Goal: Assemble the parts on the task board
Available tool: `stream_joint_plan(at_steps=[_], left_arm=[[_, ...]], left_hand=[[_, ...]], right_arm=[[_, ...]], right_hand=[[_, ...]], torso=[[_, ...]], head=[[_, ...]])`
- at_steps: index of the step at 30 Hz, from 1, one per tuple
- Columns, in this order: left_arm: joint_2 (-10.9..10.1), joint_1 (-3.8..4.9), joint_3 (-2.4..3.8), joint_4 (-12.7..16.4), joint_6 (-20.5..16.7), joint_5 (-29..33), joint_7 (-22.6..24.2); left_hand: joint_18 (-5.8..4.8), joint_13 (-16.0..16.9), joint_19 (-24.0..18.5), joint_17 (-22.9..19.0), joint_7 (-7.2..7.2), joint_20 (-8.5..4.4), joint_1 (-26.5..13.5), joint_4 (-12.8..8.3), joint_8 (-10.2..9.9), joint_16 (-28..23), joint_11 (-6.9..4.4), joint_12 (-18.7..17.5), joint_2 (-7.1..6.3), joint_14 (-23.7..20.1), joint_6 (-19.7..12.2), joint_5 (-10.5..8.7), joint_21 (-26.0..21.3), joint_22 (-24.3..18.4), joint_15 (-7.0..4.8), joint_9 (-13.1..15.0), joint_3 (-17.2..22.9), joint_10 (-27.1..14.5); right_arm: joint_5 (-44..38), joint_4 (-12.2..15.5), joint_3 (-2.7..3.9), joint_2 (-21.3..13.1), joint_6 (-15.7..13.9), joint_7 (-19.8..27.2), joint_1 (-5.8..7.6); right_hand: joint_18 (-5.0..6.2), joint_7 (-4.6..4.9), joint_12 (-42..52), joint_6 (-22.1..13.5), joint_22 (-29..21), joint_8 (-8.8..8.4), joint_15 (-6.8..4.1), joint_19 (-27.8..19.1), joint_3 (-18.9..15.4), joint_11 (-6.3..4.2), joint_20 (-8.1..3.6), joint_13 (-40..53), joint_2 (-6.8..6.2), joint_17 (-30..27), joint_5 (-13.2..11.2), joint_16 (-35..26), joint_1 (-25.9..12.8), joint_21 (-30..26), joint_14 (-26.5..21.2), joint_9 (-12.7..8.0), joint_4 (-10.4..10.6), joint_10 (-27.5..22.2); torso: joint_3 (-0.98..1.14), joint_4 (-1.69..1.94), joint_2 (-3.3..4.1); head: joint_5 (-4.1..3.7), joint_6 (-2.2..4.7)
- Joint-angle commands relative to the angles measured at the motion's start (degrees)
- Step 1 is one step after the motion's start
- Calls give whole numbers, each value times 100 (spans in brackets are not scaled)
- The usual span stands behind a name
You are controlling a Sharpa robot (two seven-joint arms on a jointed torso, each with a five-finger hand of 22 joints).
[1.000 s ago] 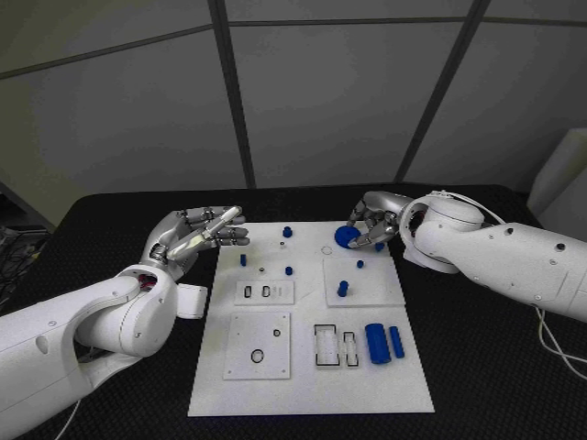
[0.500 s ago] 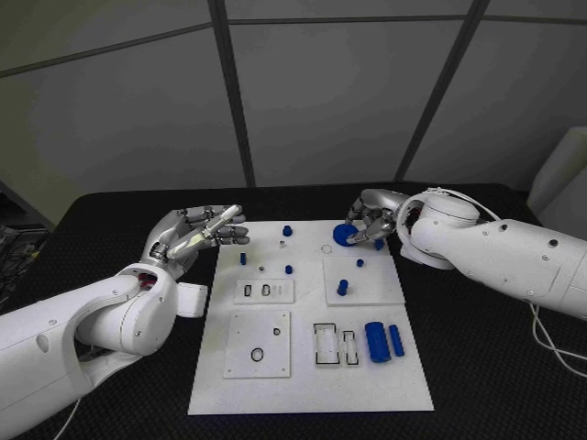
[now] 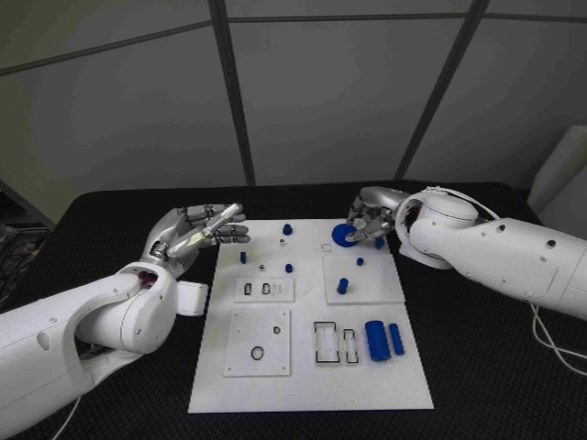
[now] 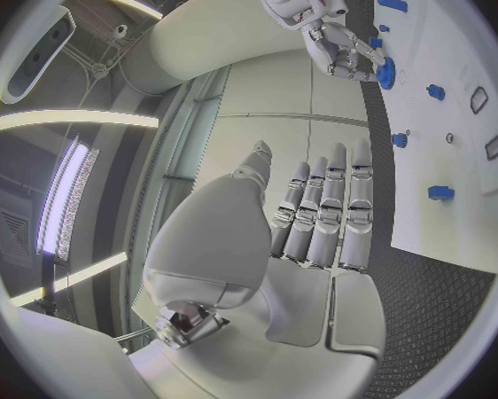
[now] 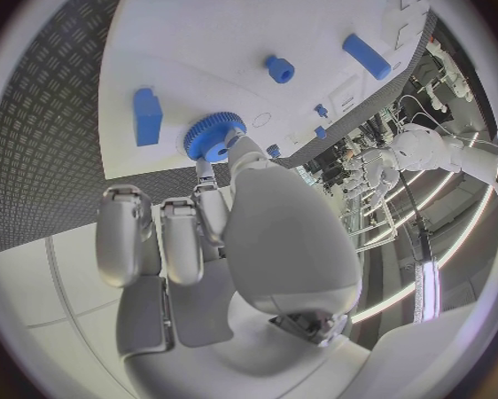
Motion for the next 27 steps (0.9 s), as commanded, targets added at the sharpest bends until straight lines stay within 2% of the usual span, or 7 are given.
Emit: stream_joint_plan(at_steps=[1, 7, 11, 17, 21, 24, 27], left_arm=[[8, 8, 5, 5, 79, -36, 8], [13, 5, 5, -7, 85, -36, 5], [16, 3, 5, -16, 89, -36, 4], [27, 1, 5, -28, 94, -36, 4], [31, 1, 5, -33, 97, -36, 4], [31, 1, 5, -35, 101, -36, 3], [27, 1, 5, -35, 102, -36, 3]], left_hand=[[27, -4, 5, 6, 7, 27, -1, -1, -27, -31, 24, -26, 50, -4, 15, -8, -23, -8, 31, -4, -25, 8], [27, -4, 5, 6, 7, 27, -1, -1, -27, -31, 24, -26, 50, -4, 15, -8, -23, -8, 31, -4, -25, 8], [27, -4, 5, 6, 7, 27, -1, -1, -27, -31, 24, -26, 50, -4, 15, -8, -23, -8, 31, -4, -25, 8], [27, -4, 5, 8, 8, 27, 4, -3, -31, -36, 24, -31, 57, -3, 15, -7, -24, -9, 31, -4, -24, 8], [27, -4, 5, 8, 8, 27, 4, -3, -31, -36, 24, -31, 57, -3, 15, -7, -24, -9, 31, -4, -24, 8], [27, -4, 5, 8, 8, 27, 4, -3, -31, -36, 24, -31, 57, -3, 15, -7, -24, -9, 31, -4, -24, 8], [27, -4, 5, 8, 8, 27, 4, -3, -31, -36, 24, -31, 57, -3, 15, -7, -24, -9, 31, -4, -24, 8]], right_arm=[[-350, 71, -5, -5, -222, -71, -1], [-628, 411, -5, -84, -573, -45, -5], [-862, 696, -4, -135, -762, -56, -6], [-1328, 1104, -3, -86, -966, -86, -6], [-1541, 1194, -2, 47, -1023, -91, -6], [-1646, 1197, -3, 175, -1057, -76, -7], [-1704, 1118, -17, 322, -1066, -59, -7]], right_hand=[[-111, -35, 28, 64, 106, 28, -38, 11, 13, 9, -25, 16, 64, 454, 39, 31, 29, 42, 395, 53, -22, 42], [-123, -40, 47, 68, 164, -2, -54, 40, 40, -3, -48, 48, 53, 476, 160, 38, 36, 69, 400, 41, -56, 60], [-135, -38, 55, 64, 219, -14, -56, 68, 43, -2, -52, 59, 43, 501, 183, 46, 32, 94, 405, 36, -63, 66], [-148, -33, 65, 53, 285, -29, -55, 102, 38, 1, -54, 73, 25, 530, 185, 57, 18, 124, 411, 30, -64, 75], [-150, -26, 52, 35, 292, -58, -52, 105, 48, 7, -54, 64, 17, 532, 138, 57, 7, 128, 411, 19, -68, 66], [-151, -20, 36, 42, 299, -101, -47, 108, 116, 12, -51, 63, 22, 542, -65, 60, 17, 131, 413, 4, -86, 55], [-151, -19, 36, 45, 302, -104, -46, 109, 124, 12, -51, 64, 22, 544, -78, 61, 15, 132, 413, 3, -86, 56]], torso=[[1, 4, -4], [12, -4, -3], [8, -14, -6], [5, -2, 1], [-1, 11, 0], [-8, 21, 0], [-10, 12, -2]], head=[[-9, 3], [13, 24], [20, 32], [25, 40], [33, 36], [34, 32], [54, 32]])
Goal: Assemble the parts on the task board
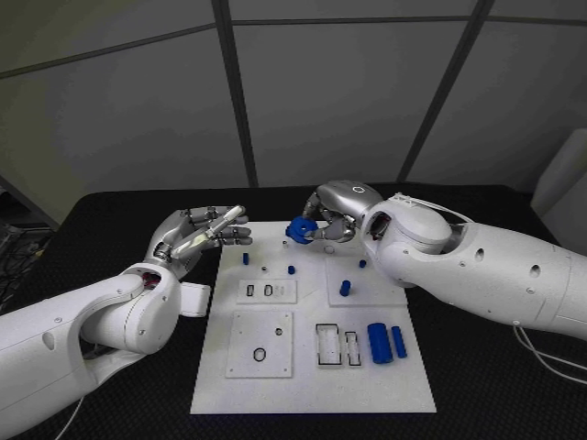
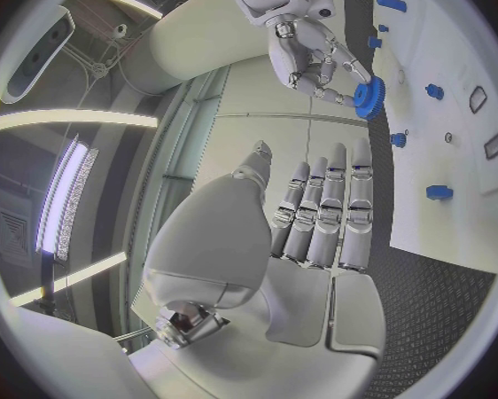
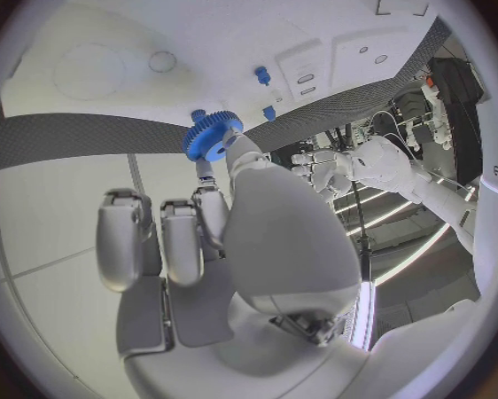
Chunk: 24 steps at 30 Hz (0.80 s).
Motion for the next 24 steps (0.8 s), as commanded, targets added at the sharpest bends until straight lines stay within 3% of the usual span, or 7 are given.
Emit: stream_joint_plan(at_steps=[1, 5, 10, 15, 24], left_arm=[[0, 6, 5, 3, 79, -35, 19], [2, 7, 5, 4, 77, -35, 21], [5, 7, 5, 8, 77, -35, 23], [-1, 8, 5, 9, 74, -35, 23], [2, 8, 6, 16, 76, -35, 21]], left_hand=[[28, -4, 5, 8, 8, 27, 4, -3, -31, -38, 24, -17, 58, -3, 15, -7, -24, -8, 31, -4, -24, 8], [28, -4, 5, 8, 8, 27, 4, -3, -31, -38, 24, -17, 58, -3, 15, -7, -24, -8, 31, -4, -24, 8], [28, -4, 5, 8, 8, 27, 4, -3, -31, -38, 24, -17, 58, -3, 15, -7, -24, -8, 31, -4, -24, 8], [28, -4, 5, 8, 8, 27, 4, -3, -31, -38, 24, -17, 58, -3, 15, -7, -24, -8, 31, -4, -24, 8], [28, -4, 5, 8, 8, 27, 4, -3, -31, -38, 24, -17, 58, -3, 15, -7, -24, -8, 31, -4, -24, 8]], right_arm=[[-363, -90, -27, 126, -226, 9, 9], [-393, -307, -155, 374, -272, 20, 9], [-403, -493, -233, 572, -241, 29, 5], [-406, -658, -282, 730, -174, 59, 1], [-407, -918, -307, 944, -66, 83, -7]], right_hand=[[-60, -10, 9, 37, 304, -22, -26, 49, 41, 17, 10, -4, 6, 547, -25, 39, -3, 28, 434, 3, 6, 10], [-64, -8, 0, 32, 325, -30, -25, 59, 46, 19, 11, -11, 1, 556, -37, 42, -7, 37, 436, 0, 6, 3], [-68, -4, 2, 30, 342, -41, -23, 67, 54, 22, 12, -5, -6, 562, -59, 43, -22, 45, 437, -3, 12, 4], [-68, -2, 1, 27, 343, -46, -22, 68, 56, 24, 13, -6, -9, 563, -64, 44, -27, 46, 437, -5, 13, 3], [-67, 7, -13, 9, 336, -69, -18, 64, 65, 30, 16, -17, -20, 565, -72, 44, -46, 42, 437, -13, 17, -8]], torso=[[-10, 1, 0], [-6, -5, 5], [-2, -2, 7], [-3, -4, 11], [6, -11, 6]], head=[[28, -1], [51, 1], [58, -15], [76, -23], [112, -36]])
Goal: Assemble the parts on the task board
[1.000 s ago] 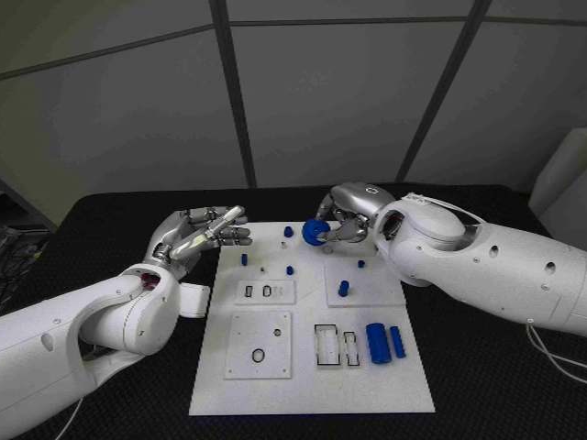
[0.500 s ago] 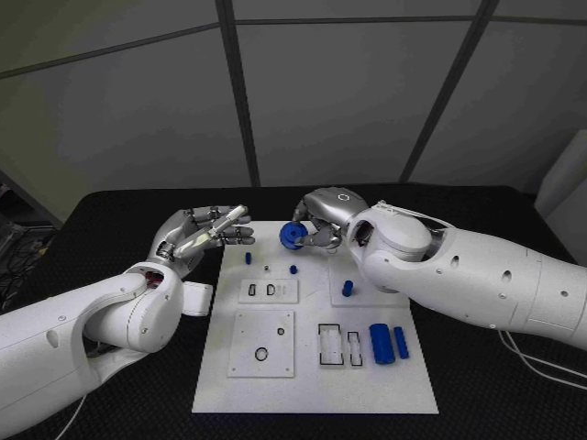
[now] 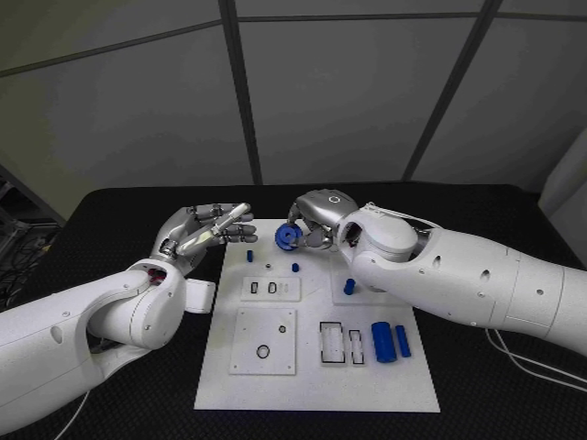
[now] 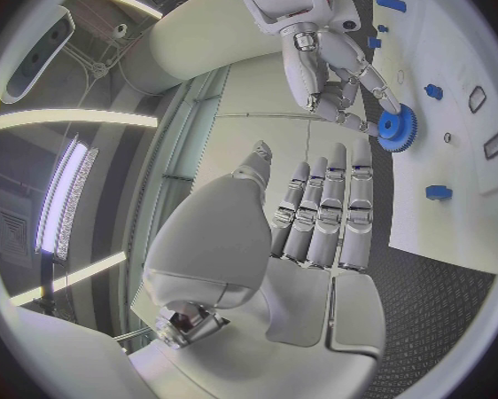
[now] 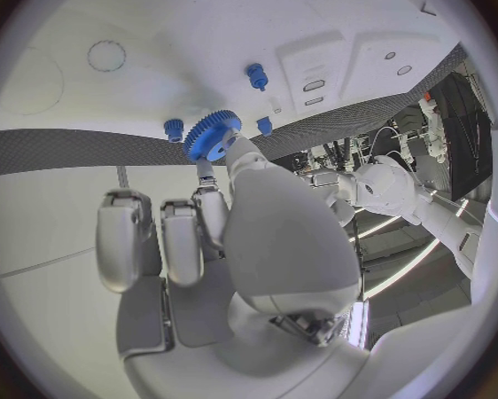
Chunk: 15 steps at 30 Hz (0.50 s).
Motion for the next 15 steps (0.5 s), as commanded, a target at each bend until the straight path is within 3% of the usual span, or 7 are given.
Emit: stream_joint_plan(at_steps=[1, 10, 15], left_arm=[[5, 8, 6, 12, 68, -35, 24], [9, 9, 6, 14, 69, -35, 20], [10, 9, 6, 16, 72, -35, 14]], left_hand=[[28, -4, 5, 9, 8, 27, 4, -3, -31, -38, 24, -18, 58, -3, 15, -8, -24, -9, 31, -4, -24, 8], [28, -4, 5, 14, 10, 29, 11, -11, -43, -53, 25, -31, 65, -3, 14, -8, -28, -14, 32, -4, -30, 7], [28, -4, 5, 14, 10, 29, 11, -11, -43, -53, 25, -31, 65, -3, 14, -8, -28, -14, 32, -4, -30, 7]], right_arm=[[-65, -76, -2, 53, 73, 56, 9], [-37, -241, -12, 181, 297, 120, 5], [-26, -289, -85, 198, 389, 135, 4]], right_hand=[[-68, 16, -12, 0, 337, -18, -18, 43, 46, 30, -6, -8, -18, 566, -37, 23, -45, 18, 437, -8, -1, -8], [-67, 28, -35, -21, 330, -46, -10, 38, 52, 41, -1, -27, -39, 564, -51, 22, -73, 14, 437, -17, 4, -27], [-66, 34, -50, -34, 328, -63, -5, 36, 57, 47, 3, -39, -47, 562, -64, 21, -86, 12, 436, -23, 6, -40]], torso=[[3, -7, -2], [3, -8, -1], [3, -9, -2]], head=[[15, -2], [22, -23], [34, -36]])
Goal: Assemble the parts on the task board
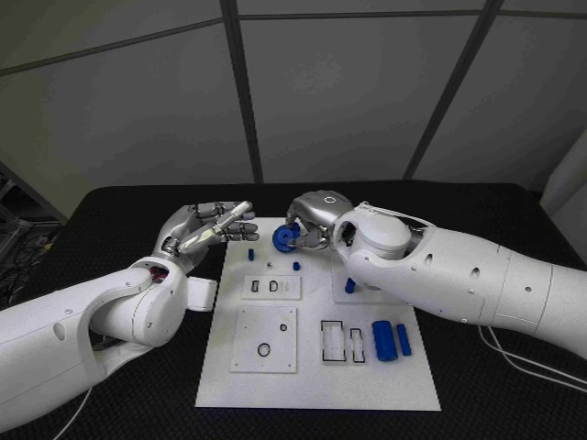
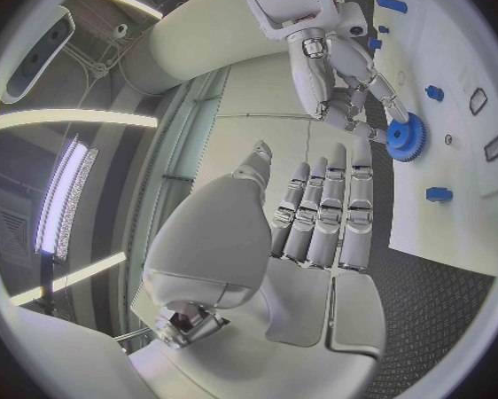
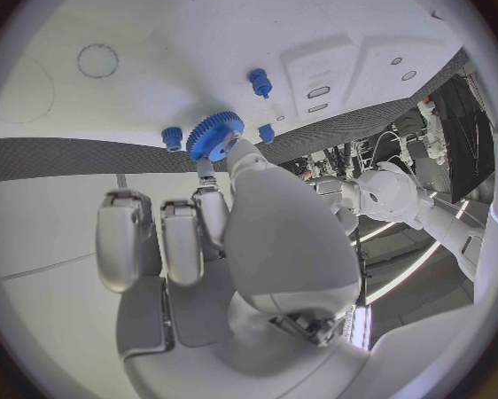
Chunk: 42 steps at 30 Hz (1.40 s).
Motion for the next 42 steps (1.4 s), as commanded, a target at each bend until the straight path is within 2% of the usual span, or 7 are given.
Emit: stream_joint_plan(at_steps=[1, 9, 16, 25, 42], left_arm=[[6, 8, 5, 12, 70, -35, 15], [6, 8, 5, 7, 73, -35, 9], [7, 8, 5, 1, 73, -35, 6], [11, 8, 5, -10, 78, -35, 0], [2, 8, 5, -16, 92, -35, -18]], left_hand=[[28, -4, 5, 5, 9, 29, 11, -11, -21, -20, 25, -31, 65, -3, 14, -8, -28, -5, 32, -4, -30, 7], [28, -4, 5, 5, 9, 29, 11, -11, -21, -20, 25, -31, 65, -3, 14, -8, -28, -5, 32, -4, -30, 7], [28, -4, 5, 5, 9, 29, 11, -11, -21, -20, 25, -31, 65, -3, 14, -8, -28, -5, 32, -4, -30, 7], [28, -4, 4, 7, 13, 30, 10, -12, -28, -29, 28, -40, 67, -5, 12, -8, -31, -8, 34, -5, -36, 4], [28, -5, 3, 9, 17, 31, 7, -12, -35, -37, 31, -48, 67, -6, 9, -9, -33, -10, 36, -6, -43, 1]], right_arm=[[-17, -48, -48, 7, 228, 53, -3], [-10, -99, -86, 13, 276, -15, -4], [-9, -125, -92, -1, 263, -87, -4], [-34, -110, -93, -44, 216, -192, -4], [-51, 154, -92, -254, 148, -196, -6]], right_hand=[[-67, 34, -24, -35, 327, -32, -4, 36, 35, 26, 4, -11, -9, 561, -42, 21, -48, 12, 436, 6, -18, -19], [-64, 57, -78, -87, 313, -84, 12, 26, 51, 46, 18, -57, -27, 553, -78, 17, -82, 3, 433, -12, -16, -64], [-59, 107, -168, -230, 292, -189, 51, 10, 82, 91, 51, -131, -59, 619, -117, 38, -127, -10, 443, -48, -20, -142], [-60, 120, -168, -263, 294, -212, 62, 10, 90, 104, 62, -126, -59, 628, -122, 41, -158, -10, 444, -55, -9, -143], [-60, 122, -149, -265, 299, -215, 66, 12, 88, 107, 66, -106, -66, 625, -114, 39, -175, -8, 443, -55, -3, -130]], torso=[[1, -3, 0], [3, -3, -2], [7, -7, 1], [5, -5, 0], [9, -9, -1]], head=[[11, -11], [7, -15], [-5, -4], [-24, 1], [-35, -18]])
